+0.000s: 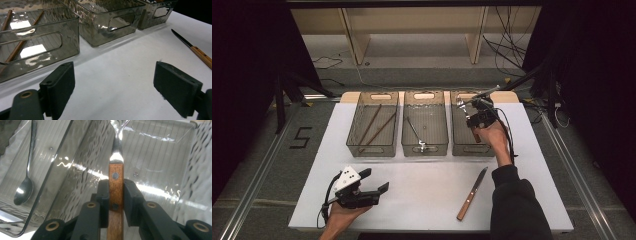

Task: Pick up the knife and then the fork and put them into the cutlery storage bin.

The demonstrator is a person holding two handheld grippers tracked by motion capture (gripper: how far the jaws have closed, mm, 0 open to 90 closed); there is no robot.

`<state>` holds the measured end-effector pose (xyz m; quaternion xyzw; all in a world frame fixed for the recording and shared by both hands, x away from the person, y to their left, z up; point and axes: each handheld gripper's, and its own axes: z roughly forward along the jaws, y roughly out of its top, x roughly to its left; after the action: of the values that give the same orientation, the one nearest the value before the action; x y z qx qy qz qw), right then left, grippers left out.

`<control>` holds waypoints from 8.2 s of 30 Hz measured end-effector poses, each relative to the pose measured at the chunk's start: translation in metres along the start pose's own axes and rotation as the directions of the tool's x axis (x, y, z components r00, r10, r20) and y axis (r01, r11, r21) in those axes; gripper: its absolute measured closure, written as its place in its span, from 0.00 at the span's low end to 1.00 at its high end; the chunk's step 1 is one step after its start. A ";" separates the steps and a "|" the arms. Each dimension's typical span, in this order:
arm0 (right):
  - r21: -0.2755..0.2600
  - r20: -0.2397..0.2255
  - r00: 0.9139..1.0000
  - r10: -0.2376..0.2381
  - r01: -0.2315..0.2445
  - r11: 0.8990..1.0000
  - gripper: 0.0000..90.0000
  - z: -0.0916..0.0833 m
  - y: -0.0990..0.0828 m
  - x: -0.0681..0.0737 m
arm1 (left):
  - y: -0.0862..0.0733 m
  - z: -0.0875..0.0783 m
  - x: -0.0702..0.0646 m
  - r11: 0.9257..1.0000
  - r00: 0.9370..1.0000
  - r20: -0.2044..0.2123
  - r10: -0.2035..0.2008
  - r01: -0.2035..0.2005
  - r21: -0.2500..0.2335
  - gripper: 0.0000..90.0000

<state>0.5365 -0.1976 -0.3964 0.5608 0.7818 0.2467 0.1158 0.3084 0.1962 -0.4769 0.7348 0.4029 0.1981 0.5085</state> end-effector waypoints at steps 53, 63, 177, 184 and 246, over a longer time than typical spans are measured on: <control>-0.169 -0.183 0.967 -0.176 0.145 0.975 0.42 -0.056 -0.055 0.032 | 0.000 0.001 -0.001 1.000 1.000 0.003 -0.003 0.003 0.005 0.19; -0.199 -0.232 0.945 -0.231 0.186 0.962 0.41 -0.068 -0.084 0.046 | 0.000 0.001 -0.001 1.000 1.000 0.002 -0.001 0.001 0.006 0.19; 0.327 -0.156 0.868 -0.471 0.496 0.804 0.83 -0.021 -0.171 0.067 | 0.001 0.001 -0.003 1.000 1.000 0.003 0.010 -0.010 0.006 0.19; 0.321 -0.163 0.861 -0.482 0.508 0.799 0.86 -0.021 -0.172 0.068 | 0.001 0.001 -0.003 1.000 1.000 0.004 0.010 -0.010 0.007 0.19; -0.124 -0.125 0.971 -0.203 0.188 0.974 0.86 -0.067 -0.033 0.016 | 0.001 0.000 0.000 1.000 1.000 -0.003 -0.002 0.002 -0.003 0.19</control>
<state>0.4730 -0.2082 -0.3545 0.4554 0.8244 0.3153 0.1167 0.3083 0.1959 -0.4763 0.7333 0.4040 0.1991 0.5094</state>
